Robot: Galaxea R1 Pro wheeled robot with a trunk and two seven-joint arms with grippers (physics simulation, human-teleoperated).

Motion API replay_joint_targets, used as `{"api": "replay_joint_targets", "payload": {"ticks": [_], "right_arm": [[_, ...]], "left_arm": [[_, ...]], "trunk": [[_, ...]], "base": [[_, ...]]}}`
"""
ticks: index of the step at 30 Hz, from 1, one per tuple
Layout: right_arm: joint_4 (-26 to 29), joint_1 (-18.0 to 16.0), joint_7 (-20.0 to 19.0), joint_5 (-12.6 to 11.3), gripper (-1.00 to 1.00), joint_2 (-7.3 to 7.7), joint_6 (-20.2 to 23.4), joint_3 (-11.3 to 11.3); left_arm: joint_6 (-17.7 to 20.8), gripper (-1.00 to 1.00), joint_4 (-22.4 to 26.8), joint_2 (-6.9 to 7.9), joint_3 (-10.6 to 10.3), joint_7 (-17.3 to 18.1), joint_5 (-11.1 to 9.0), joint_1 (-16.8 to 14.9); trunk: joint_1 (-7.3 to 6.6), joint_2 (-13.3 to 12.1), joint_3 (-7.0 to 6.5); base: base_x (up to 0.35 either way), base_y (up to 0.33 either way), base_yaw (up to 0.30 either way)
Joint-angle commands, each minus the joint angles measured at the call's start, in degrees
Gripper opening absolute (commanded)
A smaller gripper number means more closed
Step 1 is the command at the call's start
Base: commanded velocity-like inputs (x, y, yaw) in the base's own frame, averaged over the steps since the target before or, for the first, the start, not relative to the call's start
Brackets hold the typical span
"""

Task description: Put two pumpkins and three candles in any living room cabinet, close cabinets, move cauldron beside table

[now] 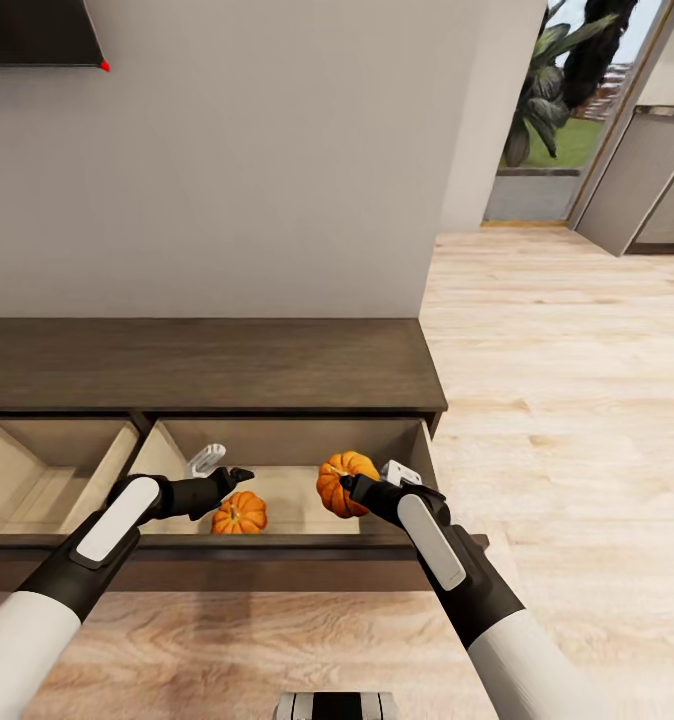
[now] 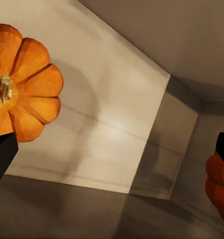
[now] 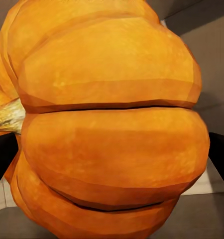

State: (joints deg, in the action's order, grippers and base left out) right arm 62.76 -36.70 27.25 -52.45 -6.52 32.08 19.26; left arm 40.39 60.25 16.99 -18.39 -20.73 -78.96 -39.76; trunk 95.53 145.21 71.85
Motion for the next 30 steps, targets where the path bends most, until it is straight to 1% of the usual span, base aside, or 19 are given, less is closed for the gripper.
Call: {"api": "replay_joint_targets", "payload": {"ticks": [1, 9, 16, 28, 29, 30], "right_arm": [[0.06, -0.04, 0.61, -0.58, -1.00, 0.01, 0.00, 0.07], [-2.01, -0.97, 0.60, -0.63, -1.00, -0.04, -0.08, 0.07], [-2.19, -1.08, 0.58, -0.64, -1.00, -0.04, -0.09, 0.07], [-2.26, -1.09, 0.57, -0.64, -1.00, -0.07, -0.09, 0.07], [-2.24, -1.09, 0.58, -0.64, 1.00, -0.07, -0.09, 0.07], [-2.26, -1.09, 0.56, -0.64, 1.00, -0.07, -0.09, 0.07]], "left_arm": [[-0.05, 1.00, 0.10, 0.06, -0.15, -0.54, -0.60, -0.04], [-0.05, 1.00, 0.21, 0.07, -0.15, -0.43, -0.66, 0.03], [-0.01, 1.00, 0.20, 0.14, -0.17, -0.43, -0.67, 0.03], [0.00, 1.00, 0.23, 0.14, -0.22, -0.45, -0.67, 0.03], [0.00, 1.00, 0.22, 0.14, -0.24, -0.45, -0.65, 0.03], [-0.01, 1.00, 0.22, 0.14, -0.24, -0.45, -0.66, 0.03]], "trunk": [[-0.01, 0.02, 0.05], [-0.01, 0.02, 0.05], [-0.01, 0.02, 0.05], [-0.01, 0.02, 0.05], [-0.01, 0.02, 0.05], [-0.01, 0.02, 0.05]], "base": [[0.000, 0.000, 0.000], [0.000, 0.000, 0.000], [0.116, 0.036, 0.000], [0.015, 0.004, 0.000], [0.000, 0.000, 0.000], [0.000, 0.000, 0.000]]}}
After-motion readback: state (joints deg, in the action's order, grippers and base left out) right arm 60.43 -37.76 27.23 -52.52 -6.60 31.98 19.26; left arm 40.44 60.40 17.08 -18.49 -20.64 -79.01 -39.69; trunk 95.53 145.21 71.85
